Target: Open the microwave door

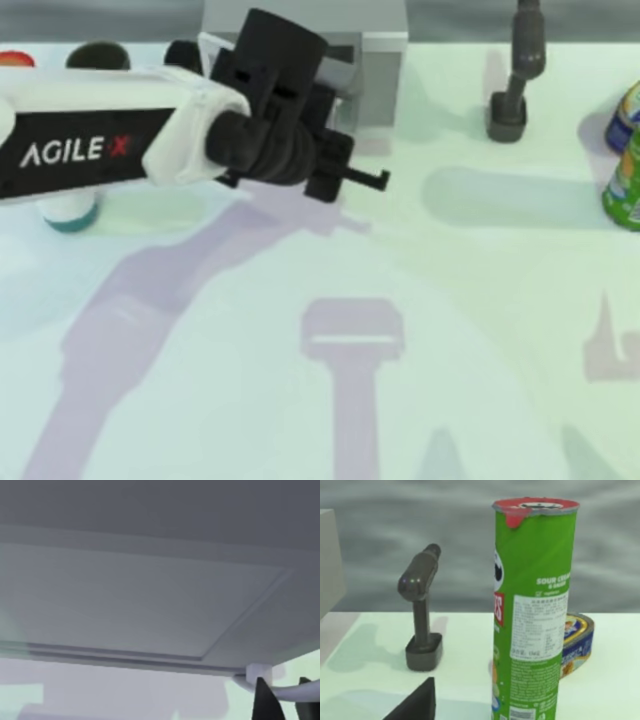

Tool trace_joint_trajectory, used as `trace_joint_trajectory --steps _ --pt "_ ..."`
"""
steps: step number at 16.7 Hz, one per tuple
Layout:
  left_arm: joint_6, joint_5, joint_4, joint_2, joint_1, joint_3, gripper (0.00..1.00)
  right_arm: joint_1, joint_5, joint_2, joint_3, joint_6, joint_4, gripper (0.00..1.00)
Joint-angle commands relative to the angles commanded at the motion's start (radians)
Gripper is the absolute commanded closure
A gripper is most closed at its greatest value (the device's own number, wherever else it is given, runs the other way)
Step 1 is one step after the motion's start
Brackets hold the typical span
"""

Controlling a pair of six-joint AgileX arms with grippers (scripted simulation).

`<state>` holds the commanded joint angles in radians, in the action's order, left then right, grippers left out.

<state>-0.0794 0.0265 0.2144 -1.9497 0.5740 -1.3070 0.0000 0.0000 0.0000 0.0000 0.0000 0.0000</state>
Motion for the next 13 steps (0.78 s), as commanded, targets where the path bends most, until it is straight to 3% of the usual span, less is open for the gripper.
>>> trace_joint_trajectory --steps 13 --pt "0.027 -0.016 -0.006 0.012 -0.013 0.019 1.00 0.000 0.000 0.000 0.000 0.000 0.000 0.00"
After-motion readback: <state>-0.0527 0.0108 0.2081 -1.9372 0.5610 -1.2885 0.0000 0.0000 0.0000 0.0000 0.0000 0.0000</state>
